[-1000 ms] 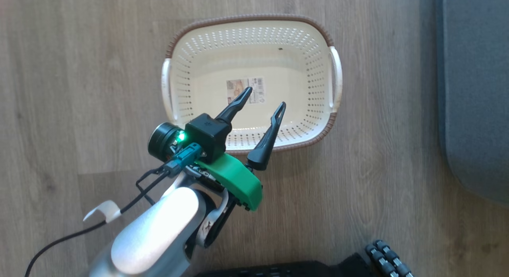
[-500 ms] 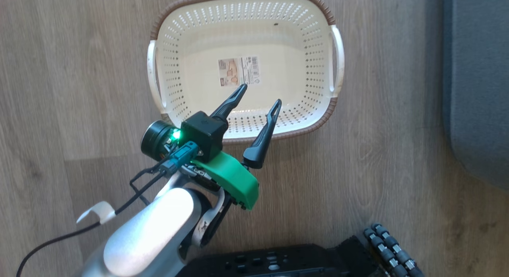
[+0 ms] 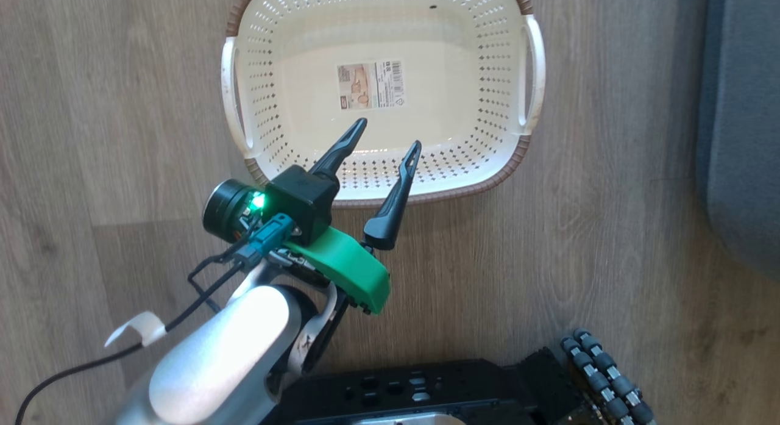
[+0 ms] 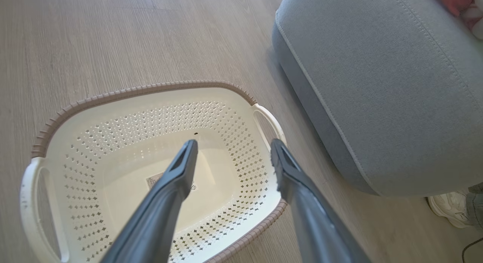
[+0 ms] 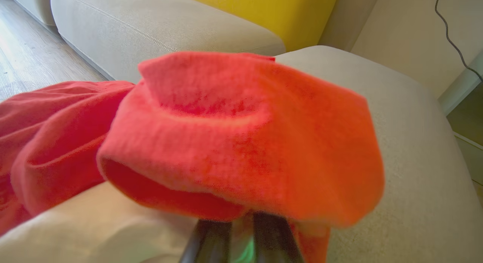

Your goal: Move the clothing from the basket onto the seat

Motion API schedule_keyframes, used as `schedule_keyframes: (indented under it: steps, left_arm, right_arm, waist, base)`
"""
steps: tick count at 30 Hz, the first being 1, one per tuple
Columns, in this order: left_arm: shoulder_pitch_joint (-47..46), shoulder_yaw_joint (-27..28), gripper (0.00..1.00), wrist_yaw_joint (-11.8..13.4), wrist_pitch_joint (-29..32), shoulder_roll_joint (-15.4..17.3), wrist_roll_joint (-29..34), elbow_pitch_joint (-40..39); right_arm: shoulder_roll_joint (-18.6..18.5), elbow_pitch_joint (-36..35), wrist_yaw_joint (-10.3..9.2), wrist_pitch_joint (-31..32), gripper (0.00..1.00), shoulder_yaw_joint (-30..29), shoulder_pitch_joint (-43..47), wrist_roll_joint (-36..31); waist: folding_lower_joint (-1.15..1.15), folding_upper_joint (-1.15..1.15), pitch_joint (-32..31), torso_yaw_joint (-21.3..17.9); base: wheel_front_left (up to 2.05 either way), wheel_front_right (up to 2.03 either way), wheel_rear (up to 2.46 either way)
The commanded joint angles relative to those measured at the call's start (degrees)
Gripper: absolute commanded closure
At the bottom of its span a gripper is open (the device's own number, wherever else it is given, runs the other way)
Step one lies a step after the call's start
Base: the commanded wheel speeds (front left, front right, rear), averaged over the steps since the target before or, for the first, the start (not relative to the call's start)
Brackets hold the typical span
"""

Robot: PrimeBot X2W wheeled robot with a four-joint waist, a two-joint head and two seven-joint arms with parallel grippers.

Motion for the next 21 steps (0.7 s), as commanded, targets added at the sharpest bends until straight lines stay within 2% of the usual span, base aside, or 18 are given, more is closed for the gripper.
schedule_keyframes:
  steps: [1,7,12,16,17,18,19,21]
  left_arm:
    - [-0.23,1.59,0.00,0.36,-0.53,0.64,0.05,-1.84]
    - [-0.88,1.99,0.00,-0.71,-1.93,-0.24,-1.13,0.10]
    - [-0.61,2.60,0.00,-1.99,-4.06,-1.01,-2.79,2.90]
    - [0.94,3.94,0.00,-2.15,-6.13,-0.79,-4.31,5.08]
    - [0.94,3.94,0.00,-2.15,-6.13,-0.79,-4.31,5.08]
    - [2.06,4.63,0.00,-1.94,-7.13,-0.37,-4.86,6.01]
    - [2.06,4.63,0.00,-1.94,-7.13,-0.37,-4.86,6.01]
    - [3.46,5.44,0.00,-1.73,-8.20,-0.17,-5.78,6.69]
  right_arm:
    - [-1.89,-1.90,0.40,-0.60,0.00,-0.18,1.03,-1.51]
    - [0.76,-5.42,0.40,-0.66,0.00,2.36,3.43,-3.55]
    - [2.21,-10.64,0.40,-0.67,0.00,5.45,10.54,-1.99]
    - [4.13,-17.89,0.40,-0.67,0.00,8.52,19.70,0.94]
    - [4.13,-17.89,0.40,-0.67,0.00,8.52,19.70,0.94]
    - [5.08,-22.93,0.40,-0.67,0.00,10.04,25.02,1.98]
    - [5.08,-22.93,0.40,-0.67,0.00,10.04,25.02,1.98]
    - [6.31,-28.64,0.40,-0.67,0.00,10.69,30.52,2.52]
  waist:
    - [0.00,0.00,-0.67,-0.32]
    - [0.00,0.00,-4.37,-1.53]
    - [0.00,0.00,-10.11,-2.27]
    - [0.00,0.00,-15.80,-2.97]
    - [0.00,0.00,-15.80,-2.97]
    - [0.00,0.00,-18.76,-3.04]
    - [0.00,0.00,-18.76,-3.04]
    - [0.00,0.00,-21.84,-2.81]
  base:
    - [0.00,0.00,0.00]
    - [0.00,0.00,0.00]
    - [0.00,0.00,0.00]
    - [0.00,0.00,0.00]
    - [0.00,0.00,0.00]
    - [0.00,0.00,0.00]
    - [0.00,0.00,0.00]
    - [0.00,0.00,0.00]
